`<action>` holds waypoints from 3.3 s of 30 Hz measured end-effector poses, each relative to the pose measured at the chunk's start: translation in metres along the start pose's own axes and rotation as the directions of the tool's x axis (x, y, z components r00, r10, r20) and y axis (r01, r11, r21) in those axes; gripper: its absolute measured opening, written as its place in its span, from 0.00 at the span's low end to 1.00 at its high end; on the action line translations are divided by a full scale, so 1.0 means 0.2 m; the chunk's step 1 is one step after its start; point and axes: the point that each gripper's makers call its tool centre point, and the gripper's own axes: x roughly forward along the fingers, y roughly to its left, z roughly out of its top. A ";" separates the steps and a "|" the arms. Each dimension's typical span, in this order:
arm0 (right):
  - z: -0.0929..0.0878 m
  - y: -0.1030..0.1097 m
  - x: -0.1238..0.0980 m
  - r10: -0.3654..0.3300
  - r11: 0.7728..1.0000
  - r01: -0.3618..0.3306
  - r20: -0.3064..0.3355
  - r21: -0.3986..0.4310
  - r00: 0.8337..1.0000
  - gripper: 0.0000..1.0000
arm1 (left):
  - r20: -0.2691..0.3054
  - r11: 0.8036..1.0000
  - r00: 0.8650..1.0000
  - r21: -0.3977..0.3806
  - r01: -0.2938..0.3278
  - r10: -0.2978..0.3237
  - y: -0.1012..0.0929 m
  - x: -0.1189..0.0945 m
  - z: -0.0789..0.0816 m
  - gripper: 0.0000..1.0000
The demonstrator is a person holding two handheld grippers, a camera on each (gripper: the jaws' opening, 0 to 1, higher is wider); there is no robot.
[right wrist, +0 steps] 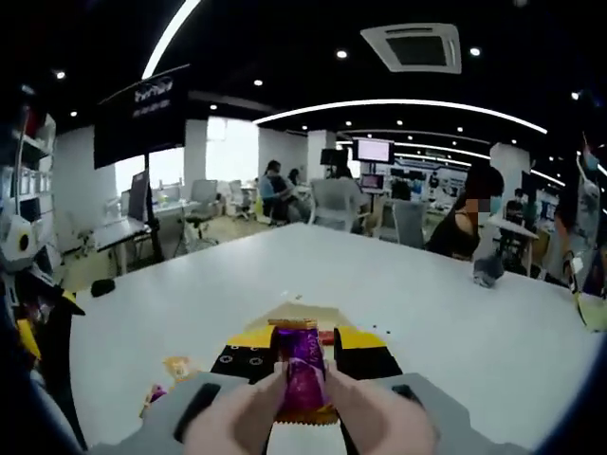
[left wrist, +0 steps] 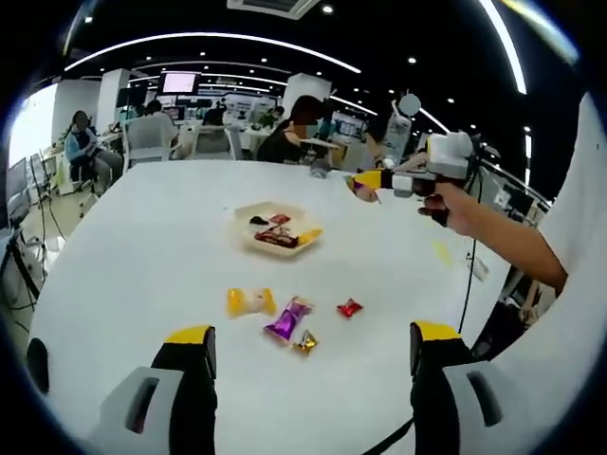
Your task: Place the target food into the container with the food tongs after gripping and lifting it, then release it inside without dropping or visibly crushing the food.
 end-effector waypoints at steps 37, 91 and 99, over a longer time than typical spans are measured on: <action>0.18 -0.08 0.38 0.018 0.999 -0.019 0.012 0.040 1.000 0.22 | 0.055 0.996 0.997 -0.065 -0.054 0.057 0.02 -0.04 -0.01 0.84; 0.02 -0.14 0.60 0.026 0.998 -0.020 -0.095 0.061 0.995 0.23 | 0.033 0.996 0.996 -0.044 -0.081 0.083 0.11 -0.03 0.01 0.83; 0.02 -0.14 0.62 0.037 0.998 -0.031 -0.105 0.058 0.994 0.23 | 0.046 0.994 0.995 -0.070 -0.087 0.090 0.09 -0.01 0.01 0.83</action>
